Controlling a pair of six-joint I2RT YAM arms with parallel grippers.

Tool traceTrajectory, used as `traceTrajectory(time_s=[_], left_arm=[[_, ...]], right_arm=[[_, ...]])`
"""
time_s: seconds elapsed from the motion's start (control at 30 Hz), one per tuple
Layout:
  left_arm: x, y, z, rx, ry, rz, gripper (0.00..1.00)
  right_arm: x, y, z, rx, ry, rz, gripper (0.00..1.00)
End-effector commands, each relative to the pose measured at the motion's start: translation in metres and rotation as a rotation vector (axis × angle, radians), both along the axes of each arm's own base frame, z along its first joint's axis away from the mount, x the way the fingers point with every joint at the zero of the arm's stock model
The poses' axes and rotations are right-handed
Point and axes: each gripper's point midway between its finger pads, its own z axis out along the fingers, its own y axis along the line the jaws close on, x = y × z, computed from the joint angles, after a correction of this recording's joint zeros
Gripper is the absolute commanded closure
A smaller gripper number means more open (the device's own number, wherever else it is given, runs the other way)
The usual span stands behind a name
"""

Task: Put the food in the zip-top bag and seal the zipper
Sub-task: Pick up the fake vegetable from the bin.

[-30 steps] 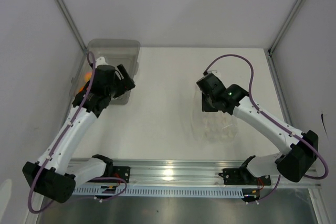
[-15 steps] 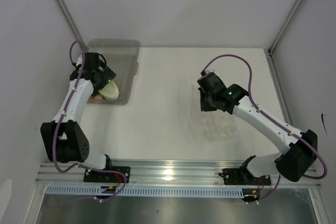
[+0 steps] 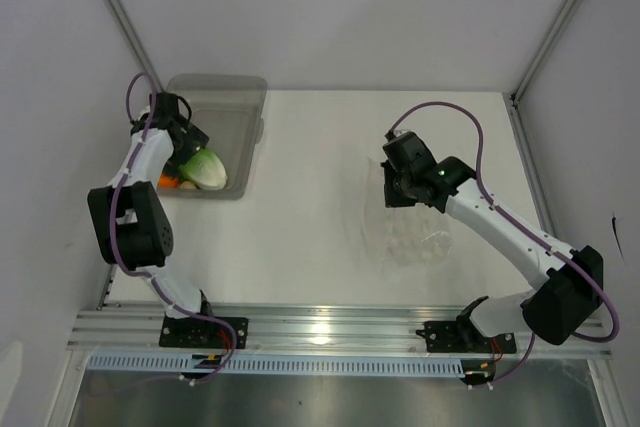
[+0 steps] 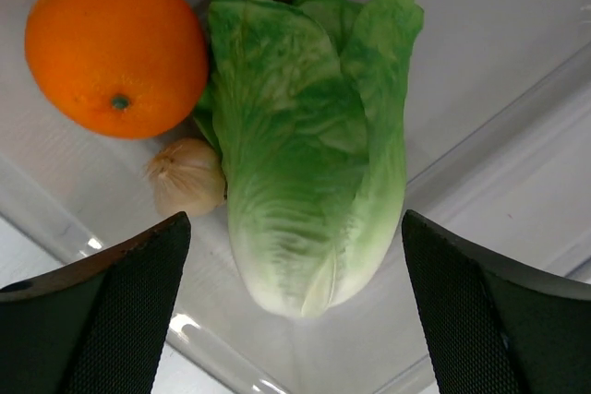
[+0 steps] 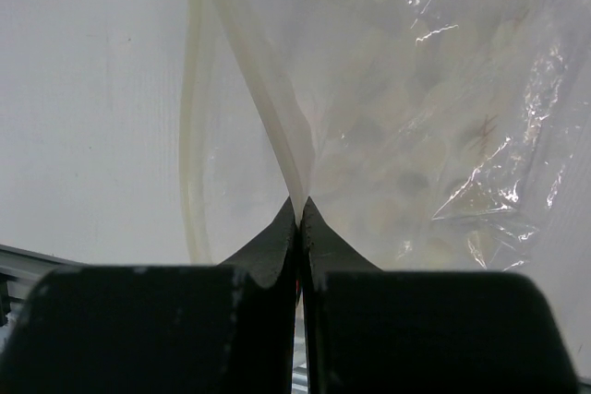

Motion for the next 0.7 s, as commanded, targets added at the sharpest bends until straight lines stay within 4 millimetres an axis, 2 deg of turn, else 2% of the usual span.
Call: traceTrajectory(time_s=[0.0, 0.13, 0.37, 0.67], left_arm=[[0.025, 0.010, 0.010, -0.008, -0.050, 0.008, 0.04], [0.036, 0.014, 0.004, -0.009, -0.026, 0.000, 0.04], [0.033, 0.023, -0.018, -0.041, 0.046, 0.036, 0.05], [0.038, 0.017, -0.039, -0.092, 0.116, 0.015, 0.07]], right_arm=[[0.005, 0.000, 0.003, 0.020, -0.022, 0.018, 1.00], [0.006, 0.000, 0.002, 0.026, -0.019, 0.018, 1.00], [0.008, 0.000, 0.007, 0.039, -0.027, 0.016, 1.00], [0.006, 0.001, 0.012, 0.049, -0.029, 0.013, 1.00]])
